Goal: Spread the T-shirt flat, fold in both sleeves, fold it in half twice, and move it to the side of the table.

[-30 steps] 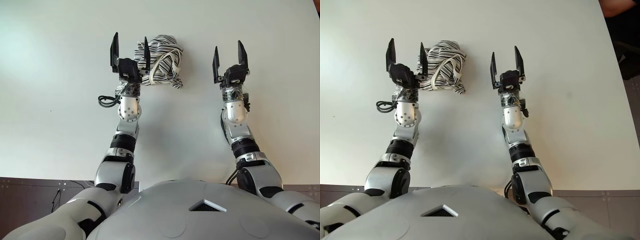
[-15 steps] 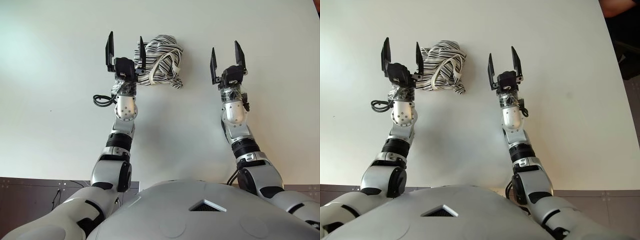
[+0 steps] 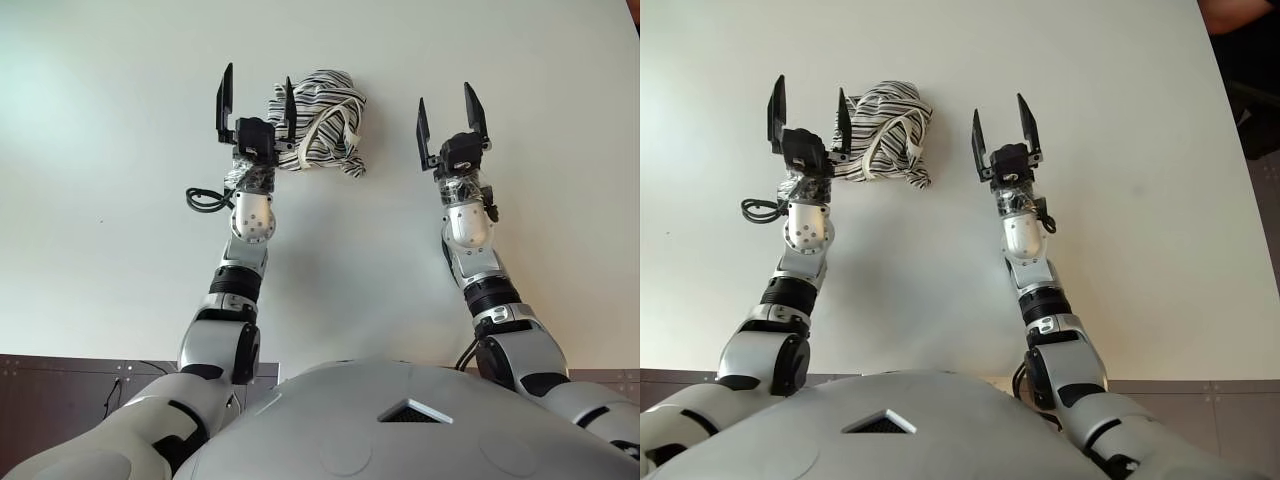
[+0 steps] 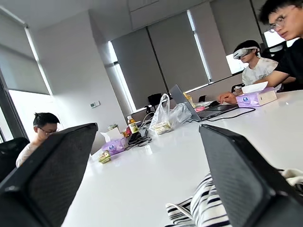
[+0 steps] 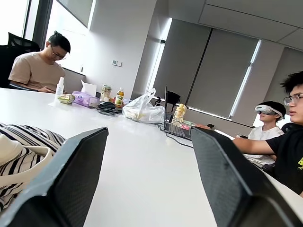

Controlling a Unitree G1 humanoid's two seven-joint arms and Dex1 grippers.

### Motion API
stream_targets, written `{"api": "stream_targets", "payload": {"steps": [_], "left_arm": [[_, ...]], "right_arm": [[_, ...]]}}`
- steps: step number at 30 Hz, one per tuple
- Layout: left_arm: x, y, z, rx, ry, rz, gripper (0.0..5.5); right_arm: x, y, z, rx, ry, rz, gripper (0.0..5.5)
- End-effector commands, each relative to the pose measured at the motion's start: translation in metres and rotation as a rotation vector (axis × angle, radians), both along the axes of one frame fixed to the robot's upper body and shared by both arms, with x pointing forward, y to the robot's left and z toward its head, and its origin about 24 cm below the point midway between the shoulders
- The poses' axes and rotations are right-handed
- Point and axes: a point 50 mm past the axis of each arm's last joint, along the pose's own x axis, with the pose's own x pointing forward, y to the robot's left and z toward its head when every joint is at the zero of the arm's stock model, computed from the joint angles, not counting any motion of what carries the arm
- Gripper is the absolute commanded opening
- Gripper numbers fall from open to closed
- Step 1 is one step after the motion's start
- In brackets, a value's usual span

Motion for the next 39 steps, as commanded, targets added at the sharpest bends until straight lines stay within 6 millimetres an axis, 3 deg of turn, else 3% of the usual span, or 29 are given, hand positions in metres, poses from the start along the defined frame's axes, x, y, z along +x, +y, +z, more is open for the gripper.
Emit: {"api": "stream_targets", "payload": {"steps": [1, 6, 14, 18, 24, 27, 30, 33, 37, 39], "left_arm": [[0.011, 0.024, 0.01, 0.312, 0.027, 0.002, 3.97], [0.023, 0.038, 0.011, 0.759, 0.085, -0.059, 3.97], [0.03, 0.03, -0.017, 1.022, 0.272, -0.255, 3.97], [0.014, 0.03, -0.036, 1.096, 0.338, -0.408, 3.97], [-0.03, 0.06, -0.053, 1.146, 0.426, -0.549, 3.97], [-0.066, 0.066, -0.05, 1.041, 0.426, -0.651, 3.97], [-0.089, 0.064, -0.047, 0.933, 0.439, -0.731, 3.97], [-0.09, 0.058, -0.045, 0.892, 0.444, -0.746, 3.97], [-0.081, 0.042, -0.05, 0.85, 0.444, -0.712, 3.97], [-0.081, 0.031, -0.052, 0.799, 0.441, -0.714, 3.97]], "right_arm": [[0.005, 0.004, 0.003, -0.028, -0.007, 0.031, 3.17], [0.008, 0.014, 0.008, -0.041, -0.027, 0.061, 3.17], [0.004, 0.041, 0.018, -0.093, -0.078, 0.218, 3.17], [0.003, 0.05, 0.014, -0.133, -0.061, 0.26, 3.17], [0.005, 0.059, 0.003, -0.295, 0.017, 0.351, 3.17], [-0.007, 0.051, -0.002, -0.317, 0.077, 0.532, 3.17], [-0.032, 0.028, 0.016, -0.266, 0.042, 0.749, 3.17], [-0.04, 0.002, 0.02, -0.318, 0.083, 0.778, 3.17], [-0.087, -0.017, 0.016, -0.283, 0.204, 0.963, 3.17], [-0.09, -0.024, 0.0, -0.317, 0.314, 0.893, 3.17]]}}
